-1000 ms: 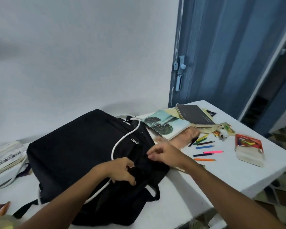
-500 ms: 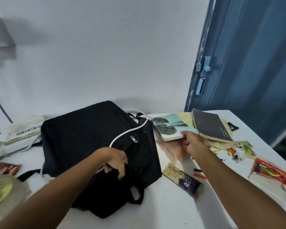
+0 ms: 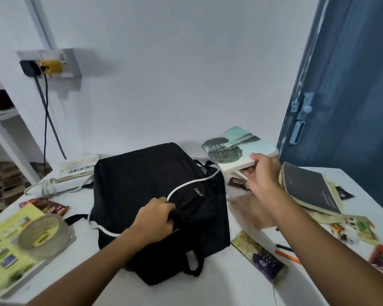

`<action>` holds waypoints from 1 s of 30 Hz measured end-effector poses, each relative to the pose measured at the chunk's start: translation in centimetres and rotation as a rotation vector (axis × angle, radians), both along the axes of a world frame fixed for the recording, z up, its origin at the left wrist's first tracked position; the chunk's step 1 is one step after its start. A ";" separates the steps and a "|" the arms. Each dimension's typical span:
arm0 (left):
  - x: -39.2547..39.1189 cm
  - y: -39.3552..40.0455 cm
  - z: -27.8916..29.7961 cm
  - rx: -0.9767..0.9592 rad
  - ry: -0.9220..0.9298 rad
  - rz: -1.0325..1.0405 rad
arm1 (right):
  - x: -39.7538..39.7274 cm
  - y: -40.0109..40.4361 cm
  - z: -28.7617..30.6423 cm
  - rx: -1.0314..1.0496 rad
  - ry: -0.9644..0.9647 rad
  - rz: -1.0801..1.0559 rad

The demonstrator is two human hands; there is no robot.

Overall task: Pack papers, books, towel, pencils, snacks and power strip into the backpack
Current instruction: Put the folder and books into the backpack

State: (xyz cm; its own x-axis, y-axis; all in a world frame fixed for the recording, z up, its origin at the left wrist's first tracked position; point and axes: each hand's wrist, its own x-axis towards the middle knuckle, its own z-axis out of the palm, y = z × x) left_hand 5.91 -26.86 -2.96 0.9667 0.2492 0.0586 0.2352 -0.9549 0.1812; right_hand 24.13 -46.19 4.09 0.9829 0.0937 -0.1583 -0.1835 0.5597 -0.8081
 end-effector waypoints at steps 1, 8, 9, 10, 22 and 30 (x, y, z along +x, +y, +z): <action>0.2 0.9 0.3 -0.115 -0.008 0.069 | -0.4 0.1 0.8 0.075 0.015 0.040; 2.8 6.3 3.5 -0.484 -0.052 0.068 | -2.4 -0.2 3.8 0.193 0.122 0.487; 2.8 7.0 4.7 -0.508 -0.077 0.066 | -2.6 -0.2 3.7 0.160 0.124 0.574; 3.0 7.6 5.8 -0.526 -0.104 0.045 | -2.6 -0.4 3.3 0.096 0.126 0.648; 3.4 9.1 18.2 -0.040 -0.487 0.017 | -4.3 4.7 -2.8 -0.169 0.254 0.721; 1.6 7.8 18.2 -0.103 -0.480 -0.095 | -6.3 14.5 -3.5 0.086 0.381 0.489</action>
State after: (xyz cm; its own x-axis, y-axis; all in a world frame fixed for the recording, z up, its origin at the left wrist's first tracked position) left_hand 7.52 -19.02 15.23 0.8553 0.1889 0.4825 0.0145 -0.9395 0.3422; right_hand 17.79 -31.74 0.61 0.6990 0.5467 -0.4610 -0.7014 0.3984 -0.5910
